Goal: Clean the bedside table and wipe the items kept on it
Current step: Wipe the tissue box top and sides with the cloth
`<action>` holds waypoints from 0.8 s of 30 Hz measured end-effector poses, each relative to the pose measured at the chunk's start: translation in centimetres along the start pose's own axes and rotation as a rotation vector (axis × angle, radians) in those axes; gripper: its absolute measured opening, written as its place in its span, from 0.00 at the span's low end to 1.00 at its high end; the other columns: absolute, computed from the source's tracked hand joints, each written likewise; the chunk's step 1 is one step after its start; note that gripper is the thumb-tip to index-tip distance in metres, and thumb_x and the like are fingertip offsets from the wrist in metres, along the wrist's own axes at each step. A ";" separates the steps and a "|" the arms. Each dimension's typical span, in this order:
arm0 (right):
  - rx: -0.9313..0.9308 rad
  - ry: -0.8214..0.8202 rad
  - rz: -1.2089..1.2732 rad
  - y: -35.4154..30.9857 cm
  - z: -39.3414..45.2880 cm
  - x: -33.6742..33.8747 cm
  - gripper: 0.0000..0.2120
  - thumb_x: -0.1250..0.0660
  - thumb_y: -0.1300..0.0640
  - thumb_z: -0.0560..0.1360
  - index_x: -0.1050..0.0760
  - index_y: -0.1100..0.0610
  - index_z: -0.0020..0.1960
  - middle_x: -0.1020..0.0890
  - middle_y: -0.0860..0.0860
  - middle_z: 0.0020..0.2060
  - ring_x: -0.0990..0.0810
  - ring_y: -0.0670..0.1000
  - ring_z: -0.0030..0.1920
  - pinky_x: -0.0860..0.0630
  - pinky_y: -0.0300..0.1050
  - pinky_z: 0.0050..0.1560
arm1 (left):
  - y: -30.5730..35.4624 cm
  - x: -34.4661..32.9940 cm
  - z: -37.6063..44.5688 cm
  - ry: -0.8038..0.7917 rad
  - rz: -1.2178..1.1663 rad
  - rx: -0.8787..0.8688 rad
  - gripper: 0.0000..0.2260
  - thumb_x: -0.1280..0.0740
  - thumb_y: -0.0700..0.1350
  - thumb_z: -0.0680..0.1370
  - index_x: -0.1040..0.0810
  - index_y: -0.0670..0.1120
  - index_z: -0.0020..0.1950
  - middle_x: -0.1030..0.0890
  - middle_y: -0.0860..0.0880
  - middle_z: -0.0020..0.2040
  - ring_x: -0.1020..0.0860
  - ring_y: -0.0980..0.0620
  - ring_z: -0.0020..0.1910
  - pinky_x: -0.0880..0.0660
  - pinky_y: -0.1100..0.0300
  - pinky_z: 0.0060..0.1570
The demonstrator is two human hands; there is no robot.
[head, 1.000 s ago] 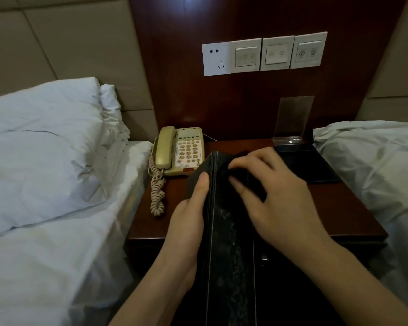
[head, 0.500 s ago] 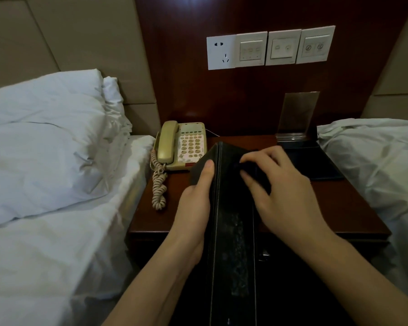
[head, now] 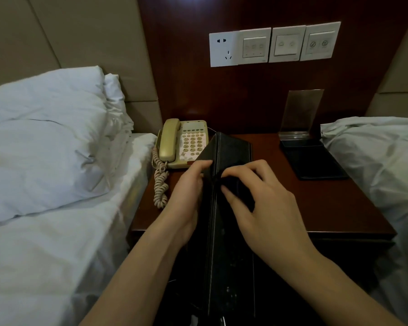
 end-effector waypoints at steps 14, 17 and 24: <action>0.097 -0.139 0.092 -0.9 -0.8 0.6 0.19 0.41 0.49 0.79 0.38 0.39 0.69 0.32 0.38 0.65 0.29 0.40 0.64 0.25 0.41 0.58 | -1.3 0.2 -3.9 0.036 -0.013 -0.190 0.17 0.40 0.58 0.84 0.14 0.52 0.55 0.12 0.50 0.46 0.14 0.54 0.46 0.23 0.61 0.44; 0.111 -0.032 -0.013 -0.5 -0.2 2.1 0.17 0.41 0.44 0.78 0.32 0.40 0.67 0.30 0.39 0.61 0.26 0.40 0.57 0.26 0.34 0.50 | -0.4 -0.3 -4.4 0.010 -0.030 -0.245 0.17 0.40 0.58 0.83 0.13 0.54 0.54 0.13 0.48 0.52 0.15 0.51 0.55 0.23 0.51 0.59; 0.002 0.086 0.027 0.5 0.2 3.3 0.10 0.37 0.45 0.76 0.29 0.42 0.57 0.30 0.40 0.53 0.25 0.38 0.48 0.29 0.25 0.43 | -0.1 -1.3 -4.5 -0.041 -0.009 -0.279 0.19 0.39 0.59 0.81 0.13 0.51 0.55 0.13 0.48 0.52 0.16 0.50 0.55 0.25 0.50 0.61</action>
Point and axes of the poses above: each hand's wrist, its own z-axis towards the middle knuckle, its own x-axis out of the back of the hand, y = z × x, the point moved 9 cm from there along z, towards the middle knuckle
